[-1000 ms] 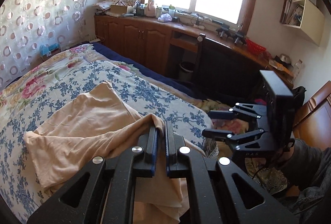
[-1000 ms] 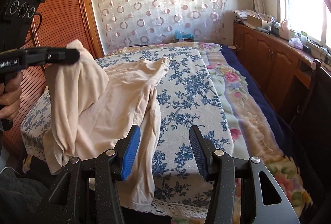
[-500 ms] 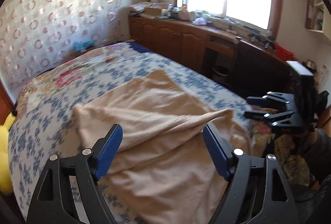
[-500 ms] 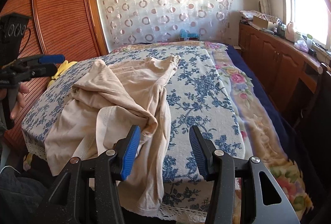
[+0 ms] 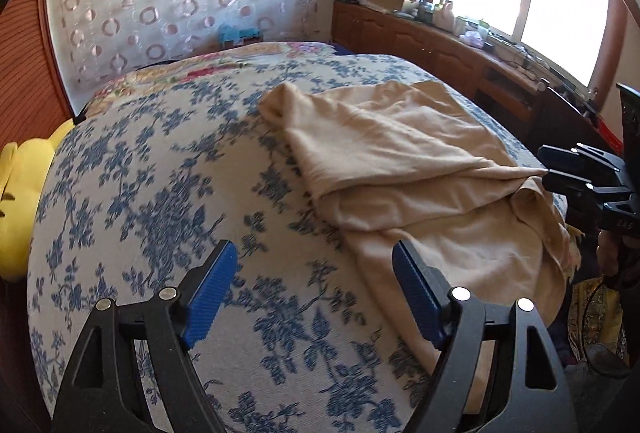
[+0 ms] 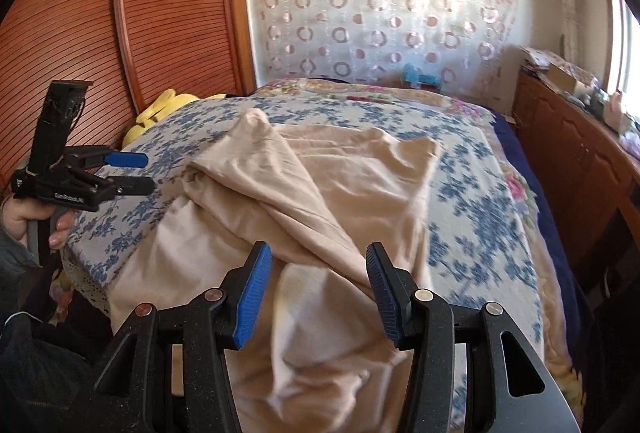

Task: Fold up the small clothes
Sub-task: 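Lay the lifted shirt edge over the shirt and open the left gripper, then grasp the peach shirt edge with the right gripper and fold it over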

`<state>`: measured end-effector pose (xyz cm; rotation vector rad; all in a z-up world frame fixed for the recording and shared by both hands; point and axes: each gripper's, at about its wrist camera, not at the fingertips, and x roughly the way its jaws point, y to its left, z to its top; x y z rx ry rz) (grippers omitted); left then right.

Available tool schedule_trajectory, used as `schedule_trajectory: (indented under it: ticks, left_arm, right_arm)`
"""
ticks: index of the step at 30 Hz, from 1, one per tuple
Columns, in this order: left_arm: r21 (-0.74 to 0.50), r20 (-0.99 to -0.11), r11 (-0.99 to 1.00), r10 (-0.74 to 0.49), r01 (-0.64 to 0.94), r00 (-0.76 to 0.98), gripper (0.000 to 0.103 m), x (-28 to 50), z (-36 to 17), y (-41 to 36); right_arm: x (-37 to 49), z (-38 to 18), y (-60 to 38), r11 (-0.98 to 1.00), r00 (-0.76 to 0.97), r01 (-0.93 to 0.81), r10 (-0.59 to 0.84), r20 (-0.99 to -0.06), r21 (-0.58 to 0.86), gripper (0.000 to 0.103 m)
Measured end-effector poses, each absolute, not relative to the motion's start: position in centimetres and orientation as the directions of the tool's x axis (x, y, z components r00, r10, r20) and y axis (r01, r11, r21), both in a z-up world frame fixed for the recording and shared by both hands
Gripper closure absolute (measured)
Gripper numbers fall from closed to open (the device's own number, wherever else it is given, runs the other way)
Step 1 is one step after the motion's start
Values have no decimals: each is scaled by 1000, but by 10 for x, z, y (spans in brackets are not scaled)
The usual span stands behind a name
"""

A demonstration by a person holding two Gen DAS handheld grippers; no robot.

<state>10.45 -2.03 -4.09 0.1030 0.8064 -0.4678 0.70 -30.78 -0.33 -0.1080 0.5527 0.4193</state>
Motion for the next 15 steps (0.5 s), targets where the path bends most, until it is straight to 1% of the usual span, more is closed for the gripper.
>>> schedule_trajectory:
  ticks: [7, 15]
  left_arm:
    - [-90, -709, 904, -352, 417, 611, 22, 98, -46, -5]
    - [-72, -695, 919, -325, 388, 641, 22, 91, -43, 11]
  right_arm:
    - [33, 3, -277, 869, 735, -494, 399, -549, -31, 50]
    - [64, 9, -252, 829, 690, -558, 436, -578, -40, 49]
